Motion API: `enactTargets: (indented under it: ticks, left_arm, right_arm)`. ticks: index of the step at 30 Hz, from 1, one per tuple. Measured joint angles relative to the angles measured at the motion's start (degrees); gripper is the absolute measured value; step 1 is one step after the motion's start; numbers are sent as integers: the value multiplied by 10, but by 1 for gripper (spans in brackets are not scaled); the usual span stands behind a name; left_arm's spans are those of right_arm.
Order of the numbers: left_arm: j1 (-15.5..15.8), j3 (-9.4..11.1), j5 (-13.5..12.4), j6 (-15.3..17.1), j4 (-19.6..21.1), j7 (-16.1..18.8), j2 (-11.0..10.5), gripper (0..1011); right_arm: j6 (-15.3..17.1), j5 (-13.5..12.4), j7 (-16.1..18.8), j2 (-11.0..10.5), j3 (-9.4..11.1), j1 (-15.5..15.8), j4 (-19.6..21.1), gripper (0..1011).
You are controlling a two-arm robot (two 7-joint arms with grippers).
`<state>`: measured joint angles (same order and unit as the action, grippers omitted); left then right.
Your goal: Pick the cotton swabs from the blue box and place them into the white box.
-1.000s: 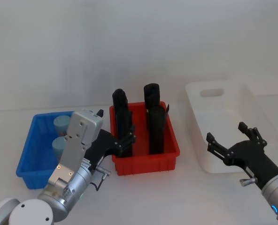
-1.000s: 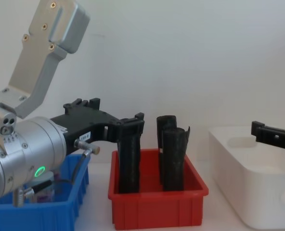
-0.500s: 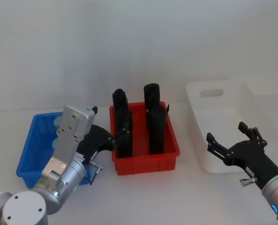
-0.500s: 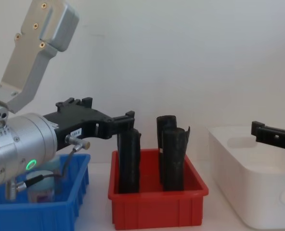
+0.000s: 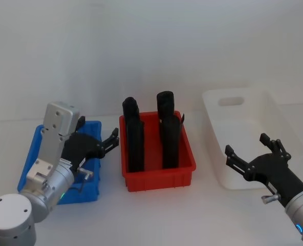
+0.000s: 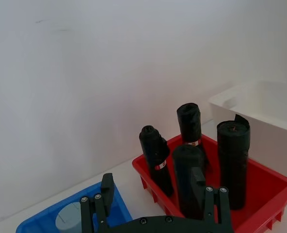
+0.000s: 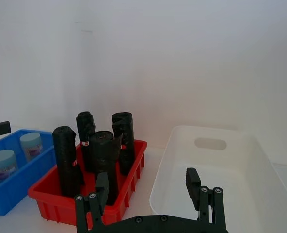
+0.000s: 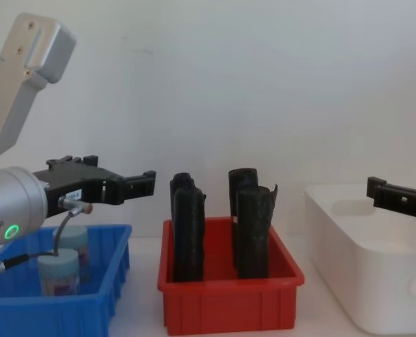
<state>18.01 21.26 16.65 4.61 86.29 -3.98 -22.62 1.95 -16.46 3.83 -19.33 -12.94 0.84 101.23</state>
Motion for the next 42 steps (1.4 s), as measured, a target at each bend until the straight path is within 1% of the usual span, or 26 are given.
enactTargets:
  ticks: [7,16,30,42]
  left_arm:
    - [12,-16,20,23,-27,-3,-4,1004]
    - [26,-29,32,44,-61,-10,-6,1004]
    - [40,-40,36,65,-105,-20,-5,1004]
    - [50,-45,41,71,-140,-31,-2,1004]
  right_arm:
    - [0,0,0,0,0,0,0,1002]
    - [0,0,0,0,0,0,0,1002]
    - [0,0,0,0,0,0,0,1002]
    - [0,0,0,0,0,0,0,1002]
